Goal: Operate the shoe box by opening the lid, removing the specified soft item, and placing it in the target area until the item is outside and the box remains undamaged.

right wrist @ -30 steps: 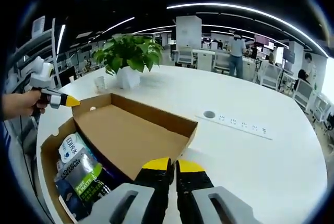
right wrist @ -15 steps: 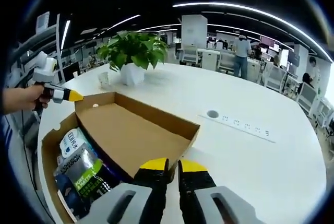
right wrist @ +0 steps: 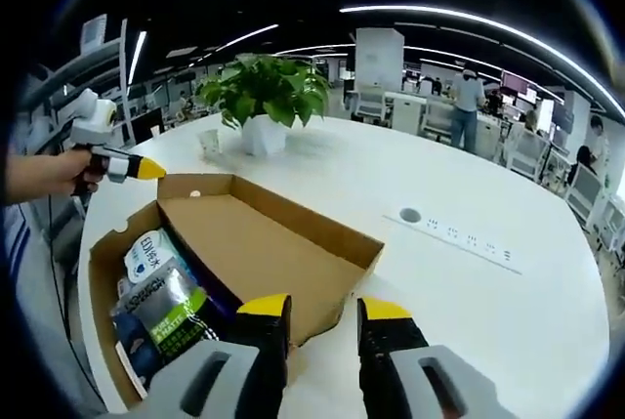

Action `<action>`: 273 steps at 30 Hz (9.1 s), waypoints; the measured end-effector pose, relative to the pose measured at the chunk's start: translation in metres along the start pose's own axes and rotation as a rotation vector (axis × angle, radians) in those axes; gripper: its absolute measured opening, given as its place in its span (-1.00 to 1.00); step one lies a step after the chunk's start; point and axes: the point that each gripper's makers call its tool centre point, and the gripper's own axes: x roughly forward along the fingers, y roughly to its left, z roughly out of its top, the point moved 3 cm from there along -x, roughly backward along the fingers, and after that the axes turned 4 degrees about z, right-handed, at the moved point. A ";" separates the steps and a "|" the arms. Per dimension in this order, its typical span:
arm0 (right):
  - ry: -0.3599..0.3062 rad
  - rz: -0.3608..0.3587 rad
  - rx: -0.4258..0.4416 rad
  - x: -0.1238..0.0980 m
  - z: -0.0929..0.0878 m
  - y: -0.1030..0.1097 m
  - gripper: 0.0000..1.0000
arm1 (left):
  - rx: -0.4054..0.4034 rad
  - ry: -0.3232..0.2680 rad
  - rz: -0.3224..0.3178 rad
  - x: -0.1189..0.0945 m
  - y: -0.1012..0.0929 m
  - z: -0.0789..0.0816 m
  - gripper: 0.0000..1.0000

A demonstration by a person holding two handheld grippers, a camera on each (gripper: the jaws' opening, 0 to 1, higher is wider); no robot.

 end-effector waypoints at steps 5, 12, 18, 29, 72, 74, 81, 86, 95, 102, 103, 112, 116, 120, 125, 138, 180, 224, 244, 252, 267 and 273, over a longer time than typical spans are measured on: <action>-0.004 0.010 -0.019 -0.004 0.000 0.004 -0.37 | 0.018 -0.005 -0.014 -0.008 -0.006 0.001 -0.78; -0.022 0.070 -0.032 -0.015 0.003 0.019 -0.07 | 0.092 -0.017 -0.046 -0.023 -0.026 0.005 -0.73; -0.023 0.100 -0.072 -0.023 0.001 0.028 0.06 | 0.122 -0.013 -0.079 -0.035 -0.044 0.002 -0.68; -0.044 0.163 -0.090 -0.042 -0.003 0.049 0.50 | 0.146 0.006 -0.137 -0.057 -0.071 -0.011 -0.61; -0.114 0.223 -0.186 -0.113 -0.046 0.083 0.99 | -0.005 0.306 -0.288 -0.060 -0.136 -0.106 -0.40; -0.114 0.220 -0.188 -0.113 -0.047 0.083 0.98 | -0.026 0.319 -0.288 -0.058 -0.136 -0.107 -0.41; -0.125 0.218 -0.189 -0.115 -0.046 0.083 0.95 | -0.149 0.392 -0.308 -0.049 -0.135 -0.113 -0.53; -0.128 0.215 -0.188 -0.115 -0.047 0.082 0.94 | -0.255 0.439 -0.357 -0.045 -0.142 -0.114 -0.65; -0.126 0.214 -0.184 -0.112 -0.049 0.078 0.92 | -0.243 0.467 -0.371 -0.043 -0.145 -0.115 -0.80; -0.122 0.221 -0.188 -0.108 -0.049 0.079 0.88 | -0.181 0.413 -0.397 -0.044 -0.146 -0.109 -0.99; -0.123 0.223 -0.188 -0.108 -0.049 0.080 0.88 | -0.154 0.397 -0.406 -0.046 -0.147 -0.107 -1.00; -0.121 0.244 -0.202 -0.102 -0.048 0.086 0.80 | -0.123 0.380 -0.401 -0.062 -0.159 -0.098 -1.00; -0.126 0.253 -0.215 -0.099 -0.047 0.090 0.69 | -0.098 0.359 -0.392 -0.067 -0.161 -0.089 -1.00; -0.133 0.261 -0.216 -0.097 -0.045 0.095 0.63 | -0.092 0.350 -0.378 -0.068 -0.161 -0.085 -1.00; -0.133 0.260 -0.226 -0.094 -0.045 0.098 0.54 | -0.115 0.339 -0.376 -0.067 -0.159 -0.077 -1.00; -0.130 0.245 -0.237 -0.083 -0.044 0.107 0.33 | -0.151 0.316 -0.388 -0.078 -0.172 -0.057 -1.00; -0.032 0.225 -0.314 -0.046 -0.057 0.122 -0.90 | -0.054 0.313 -0.375 -0.074 -0.185 -0.030 -1.00; -0.079 0.190 -0.394 -0.094 -0.018 0.120 -1.00 | -0.027 0.205 -0.442 -0.111 -0.195 0.002 -1.00; -0.044 0.121 -0.352 -0.109 -0.046 0.084 -1.00 | -0.008 0.234 -0.498 -0.090 -0.243 -0.005 -1.00; -0.019 0.097 -0.320 -0.113 -0.062 0.067 -1.00 | 0.005 0.260 -0.517 -0.079 -0.265 -0.011 -1.00; 0.034 0.059 -0.269 -0.116 -0.092 0.039 -1.00 | 0.022 0.293 -0.541 -0.061 -0.300 -0.027 -1.00; 0.048 0.048 -0.261 -0.117 -0.101 0.030 -1.00 | 0.033 0.304 -0.542 -0.056 -0.309 -0.033 -1.00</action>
